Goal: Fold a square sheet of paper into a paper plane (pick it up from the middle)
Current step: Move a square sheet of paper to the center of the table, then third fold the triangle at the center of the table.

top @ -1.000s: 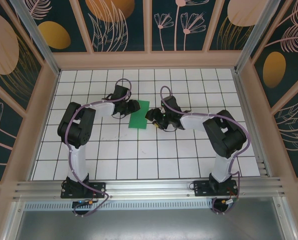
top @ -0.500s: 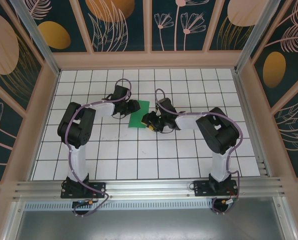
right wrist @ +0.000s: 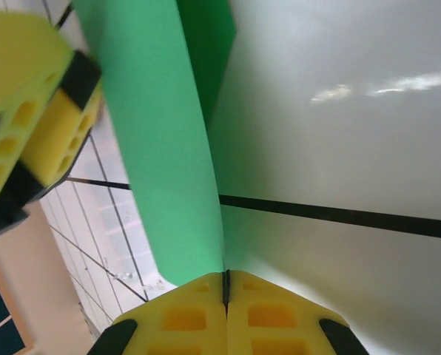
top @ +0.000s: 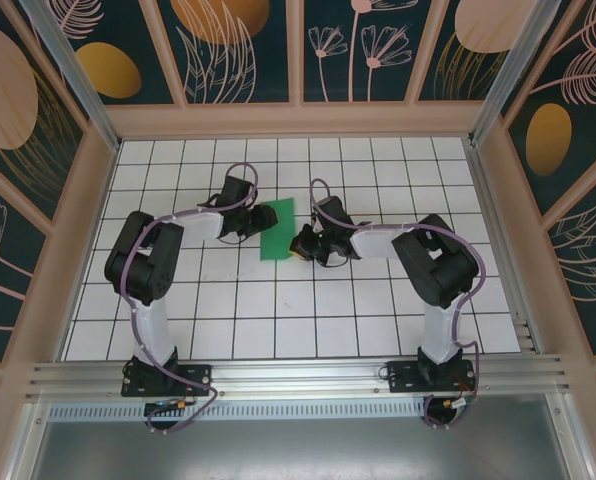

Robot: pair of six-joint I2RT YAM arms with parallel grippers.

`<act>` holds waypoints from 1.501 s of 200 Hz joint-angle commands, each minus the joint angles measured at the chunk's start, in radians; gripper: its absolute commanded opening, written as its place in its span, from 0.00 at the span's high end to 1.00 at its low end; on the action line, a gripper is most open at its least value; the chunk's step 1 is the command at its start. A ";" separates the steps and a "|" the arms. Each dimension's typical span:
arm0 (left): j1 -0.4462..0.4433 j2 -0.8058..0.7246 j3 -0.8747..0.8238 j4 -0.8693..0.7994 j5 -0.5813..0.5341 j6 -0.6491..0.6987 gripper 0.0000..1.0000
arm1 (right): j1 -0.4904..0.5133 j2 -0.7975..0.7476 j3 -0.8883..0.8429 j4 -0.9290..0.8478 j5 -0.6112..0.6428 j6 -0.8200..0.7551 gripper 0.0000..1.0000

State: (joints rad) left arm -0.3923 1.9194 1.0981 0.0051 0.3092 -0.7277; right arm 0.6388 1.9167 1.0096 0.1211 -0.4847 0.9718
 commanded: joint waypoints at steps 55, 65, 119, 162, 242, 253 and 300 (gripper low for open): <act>0.004 -0.122 -0.211 0.202 0.185 -0.063 0.58 | -0.008 -0.073 -0.038 -0.139 -0.064 -0.086 1.00; 0.003 -0.114 -0.215 0.217 0.192 -0.070 0.59 | -0.008 -0.074 -0.039 -0.136 -0.062 -0.085 1.00; 0.001 -0.080 -0.201 0.152 0.123 -0.050 0.65 | -0.011 -0.113 -0.073 -0.079 -0.038 -0.040 0.85; 0.001 -0.052 -0.200 0.147 0.117 -0.050 0.67 | -0.012 -0.145 -0.138 0.003 -0.052 0.035 0.85; 0.001 -0.048 -0.187 0.133 0.121 -0.039 0.68 | -0.011 -0.140 -0.113 0.029 -0.066 0.051 0.94; 0.001 -0.049 -0.185 0.130 0.123 -0.038 0.68 | -0.012 -0.129 -0.098 0.031 -0.071 0.051 0.94; 0.001 -0.043 -0.181 0.118 0.122 -0.028 0.70 | -0.010 -0.065 -0.004 0.032 -0.083 0.041 0.95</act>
State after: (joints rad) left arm -0.3923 1.8530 0.8959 0.1528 0.4370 -0.7830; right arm 0.6308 1.8122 0.9424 0.1318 -0.5446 1.0092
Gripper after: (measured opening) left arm 0.305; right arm 0.063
